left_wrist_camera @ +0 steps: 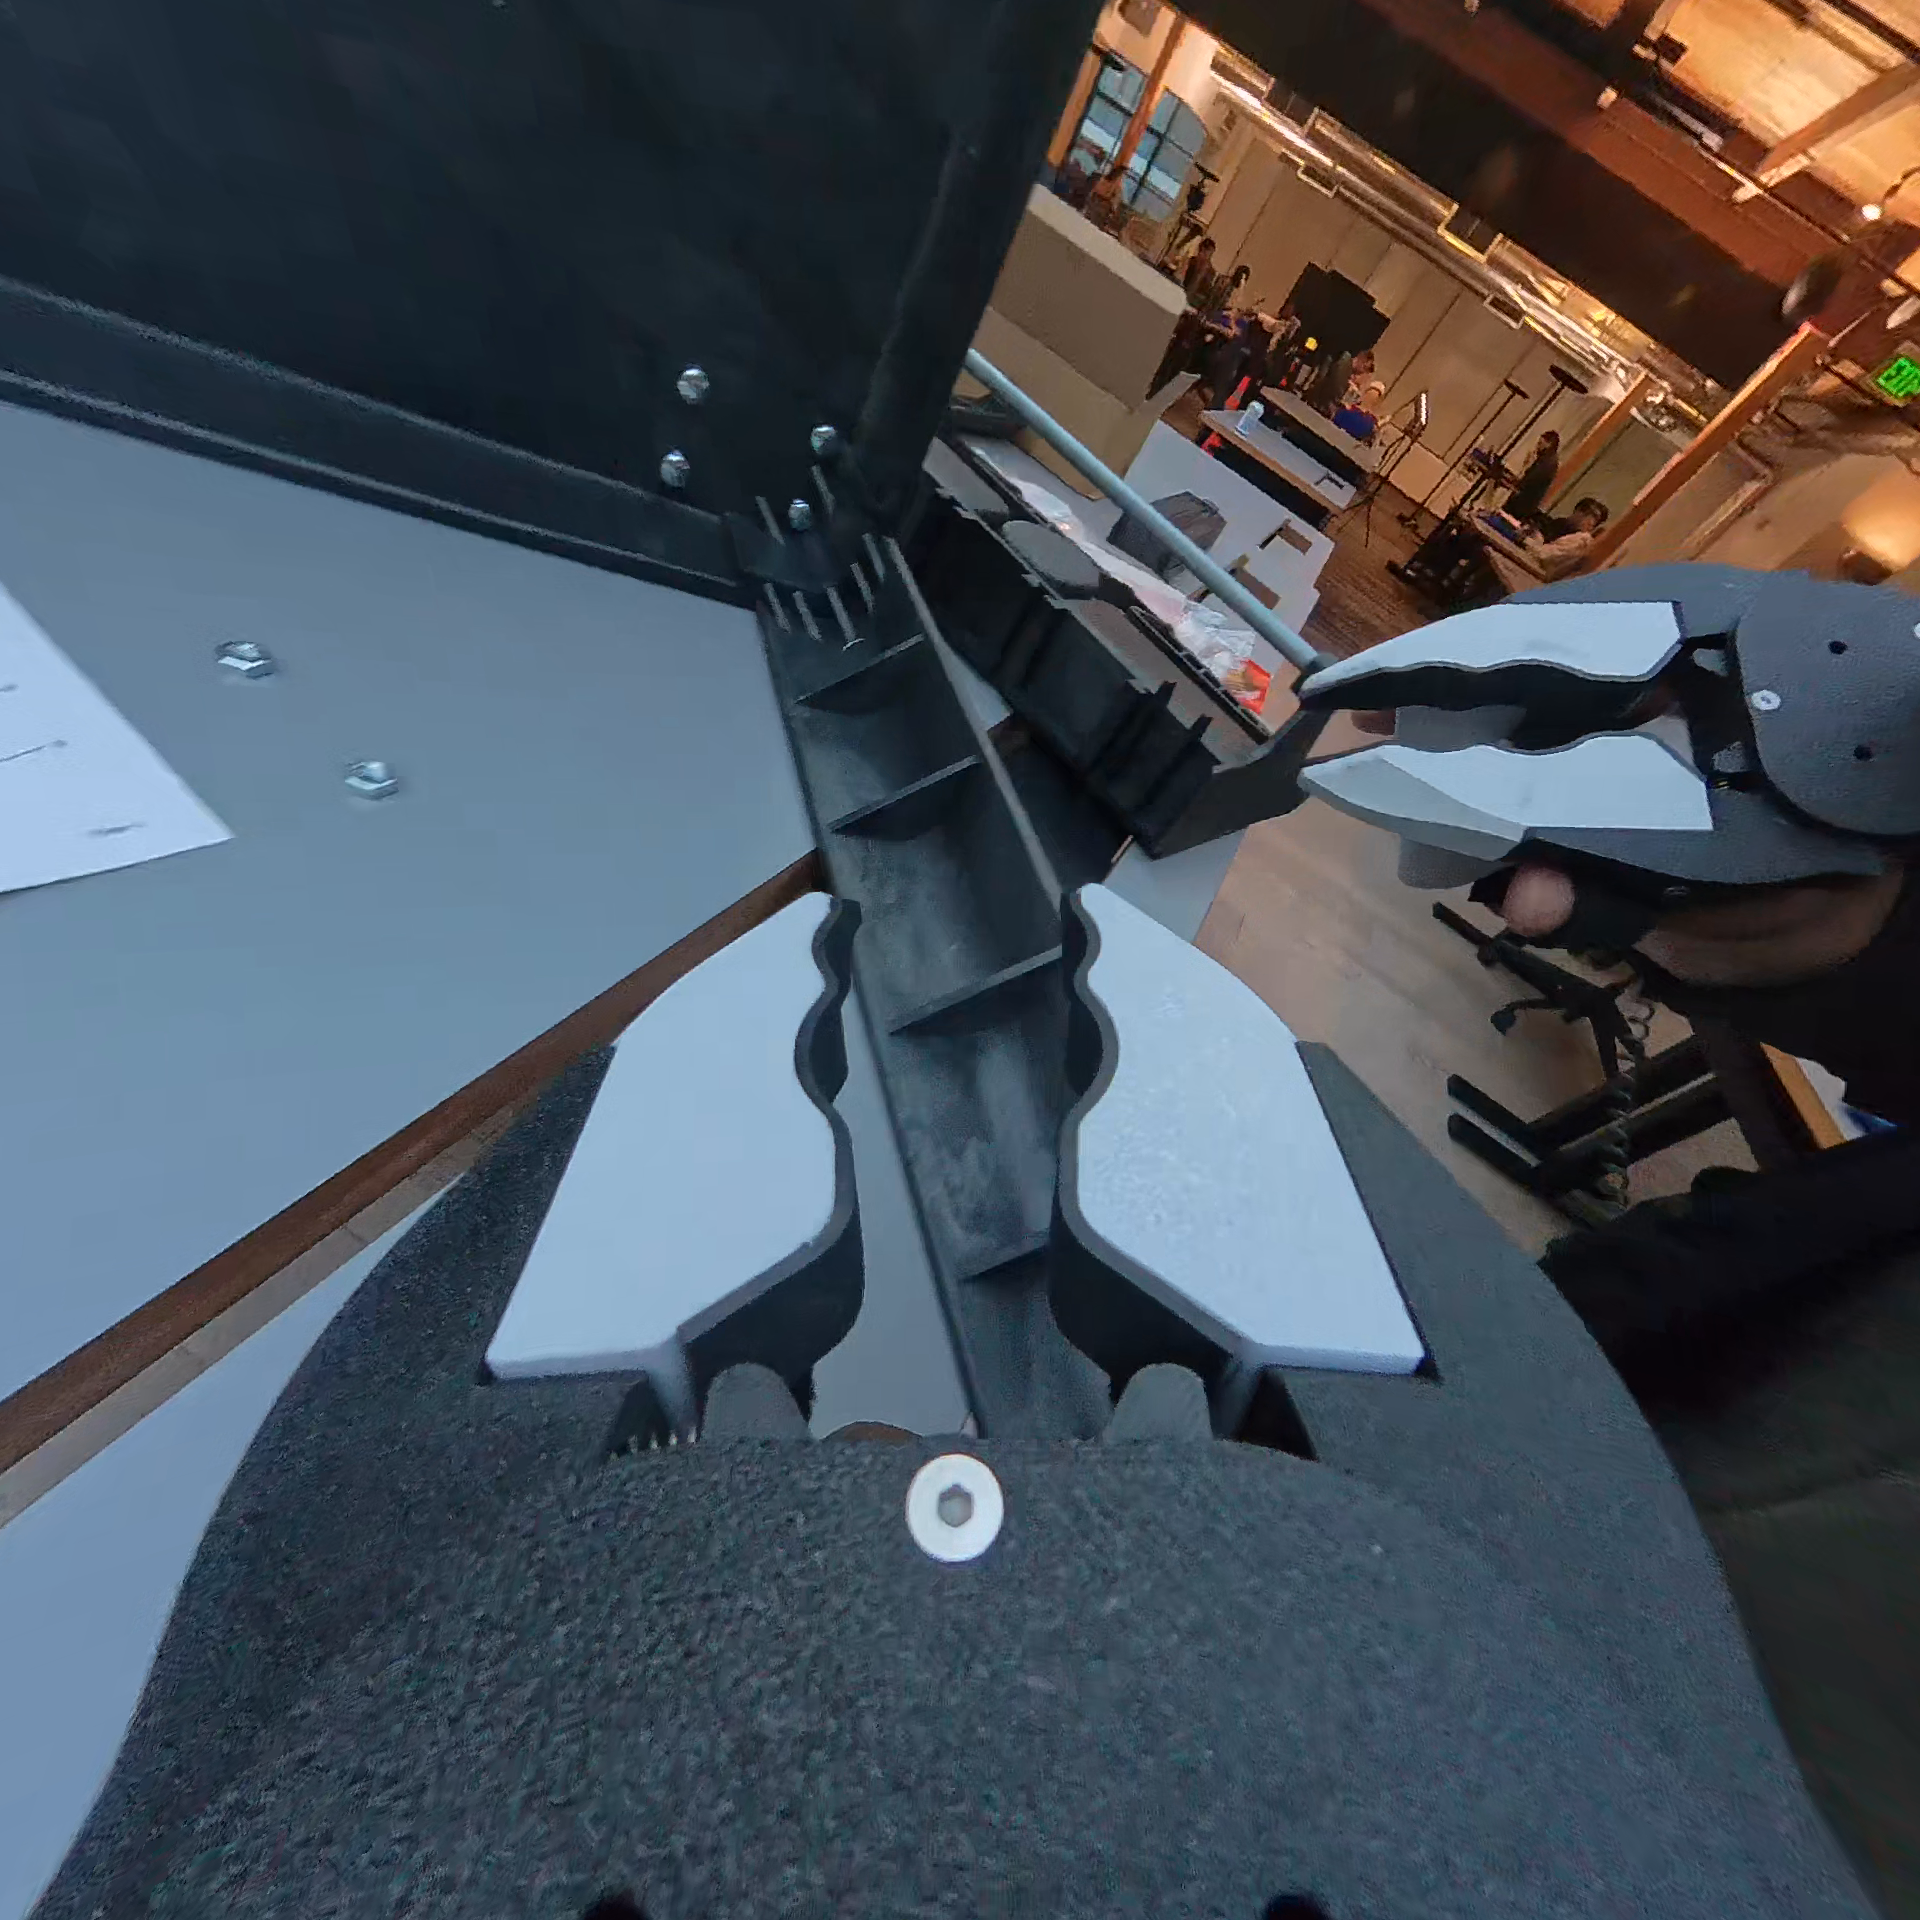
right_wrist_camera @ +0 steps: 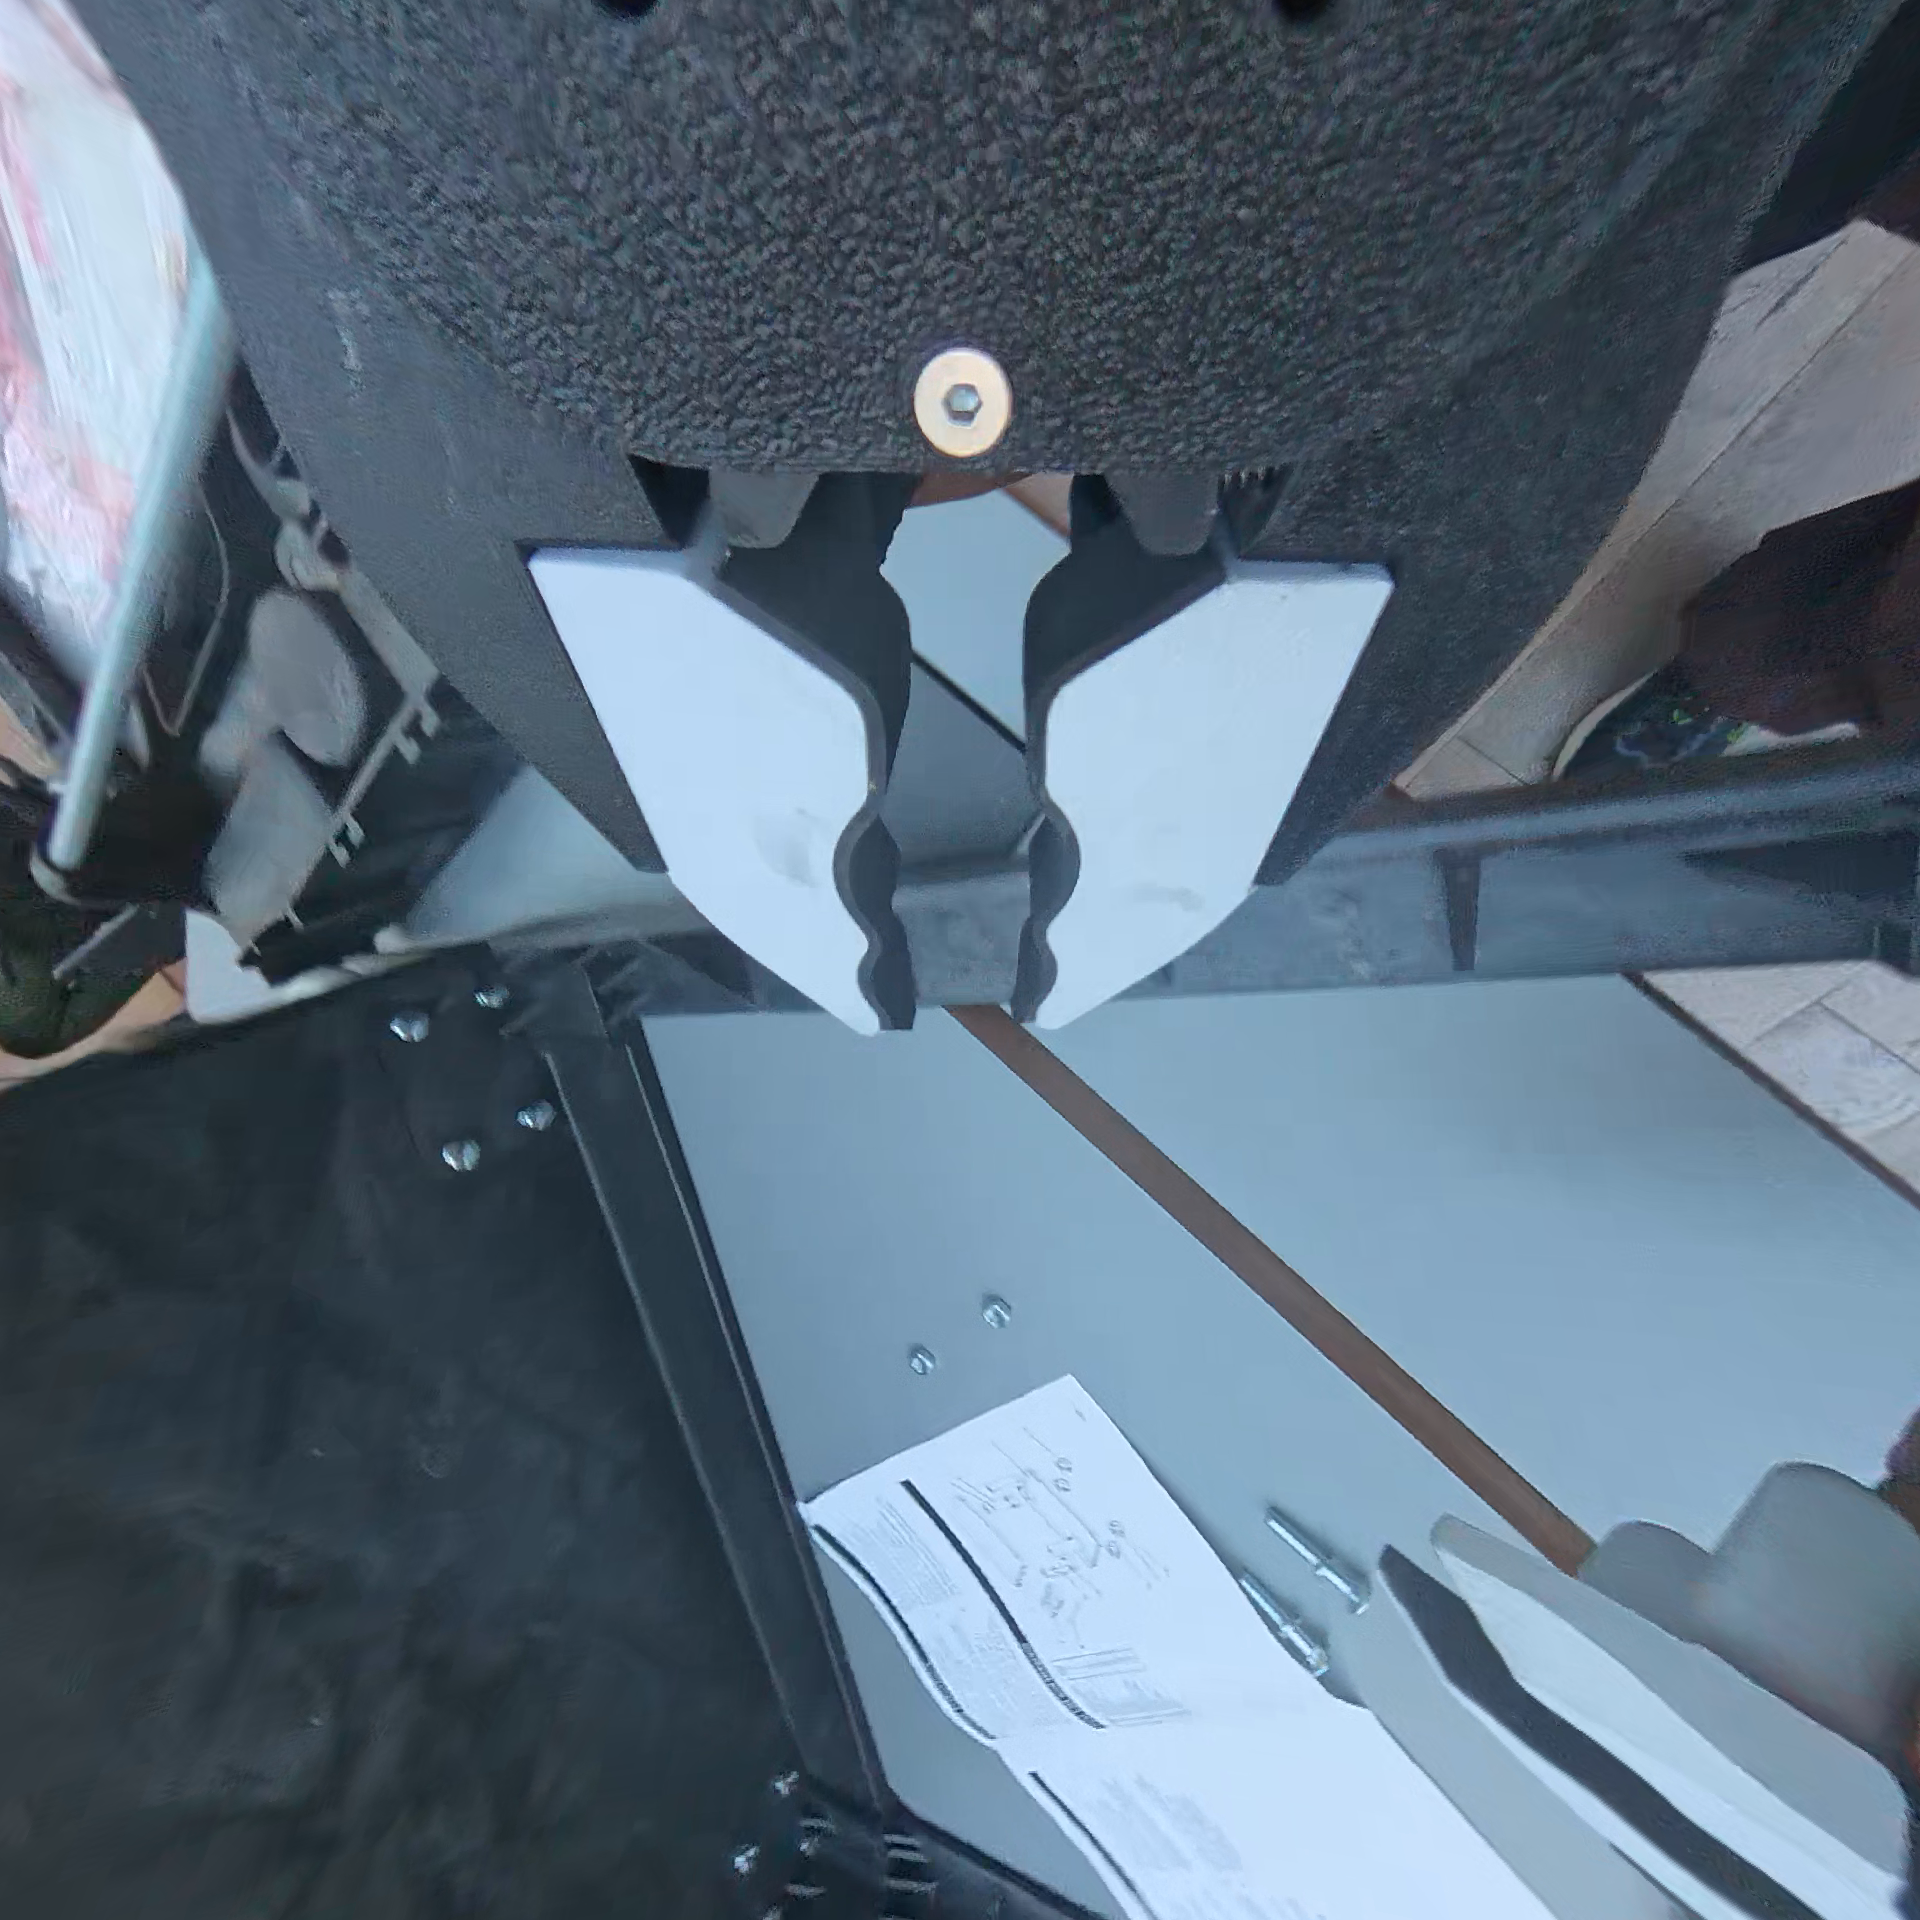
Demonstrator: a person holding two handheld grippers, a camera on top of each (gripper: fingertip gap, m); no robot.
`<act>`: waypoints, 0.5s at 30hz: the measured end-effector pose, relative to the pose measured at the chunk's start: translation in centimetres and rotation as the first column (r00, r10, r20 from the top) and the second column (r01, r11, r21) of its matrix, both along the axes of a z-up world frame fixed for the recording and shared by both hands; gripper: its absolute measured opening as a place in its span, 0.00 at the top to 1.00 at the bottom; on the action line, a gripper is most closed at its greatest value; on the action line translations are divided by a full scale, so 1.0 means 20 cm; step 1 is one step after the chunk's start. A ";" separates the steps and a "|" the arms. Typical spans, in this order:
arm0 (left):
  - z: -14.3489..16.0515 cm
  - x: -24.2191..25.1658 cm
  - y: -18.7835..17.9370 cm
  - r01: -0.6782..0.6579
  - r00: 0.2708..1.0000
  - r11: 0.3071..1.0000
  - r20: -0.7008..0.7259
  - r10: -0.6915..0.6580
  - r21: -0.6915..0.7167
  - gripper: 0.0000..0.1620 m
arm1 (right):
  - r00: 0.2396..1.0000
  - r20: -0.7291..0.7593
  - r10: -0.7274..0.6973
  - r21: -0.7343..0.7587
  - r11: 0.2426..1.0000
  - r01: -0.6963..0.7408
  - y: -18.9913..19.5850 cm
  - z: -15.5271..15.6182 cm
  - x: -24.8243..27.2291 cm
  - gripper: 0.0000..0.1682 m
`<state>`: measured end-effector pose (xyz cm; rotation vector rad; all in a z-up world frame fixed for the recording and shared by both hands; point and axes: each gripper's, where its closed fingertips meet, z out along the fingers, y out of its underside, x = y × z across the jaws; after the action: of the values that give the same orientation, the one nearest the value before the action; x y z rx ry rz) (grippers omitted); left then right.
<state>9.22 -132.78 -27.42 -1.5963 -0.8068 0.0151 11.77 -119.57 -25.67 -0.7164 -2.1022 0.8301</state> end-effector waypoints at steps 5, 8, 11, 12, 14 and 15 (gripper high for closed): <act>0.18 0.15 0.50 0.049 0.995 0.998 -0.084 -0.053 -0.047 0.75 | 0.998 -0.053 -0.029 -0.039 0.999 0.027 0.55 0.09 0.27 0.84; 0.29 0.28 0.85 0.072 0.989 0.996 -0.124 -0.079 -0.057 0.75 | 0.997 -0.050 -0.060 -0.036 0.998 0.058 0.96 0.07 0.43 0.82; 0.35 0.45 1.26 0.175 0.978 0.985 -0.112 -0.174 -0.001 0.75 | 0.992 -0.060 -0.108 -0.013 0.994 0.107 1.37 0.06 0.50 0.81; 0.34 0.49 1.40 0.211 0.974 0.977 -0.089 -0.208 0.017 0.75 | 0.989 -0.071 -0.129 -0.009 0.992 0.128 1.49 0.07 0.50 0.79; 0.36 0.55 1.65 0.268 0.963 0.960 -0.047 -0.265 0.084 0.75 | 0.977 -0.121 -0.175 -0.027 0.985 0.173 1.74 0.11 0.44 0.79; 0.38 0.57 1.77 0.295 0.955 0.949 -0.039 -0.293 0.111 0.75 | 0.965 -0.163 -0.206 -0.042 0.979 0.202 1.87 0.15 0.39 0.78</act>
<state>20.63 -97.35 -19.91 -1.5890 -0.5354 -0.2244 19.50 -82.20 -22.74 -0.8320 -1.8373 0.7759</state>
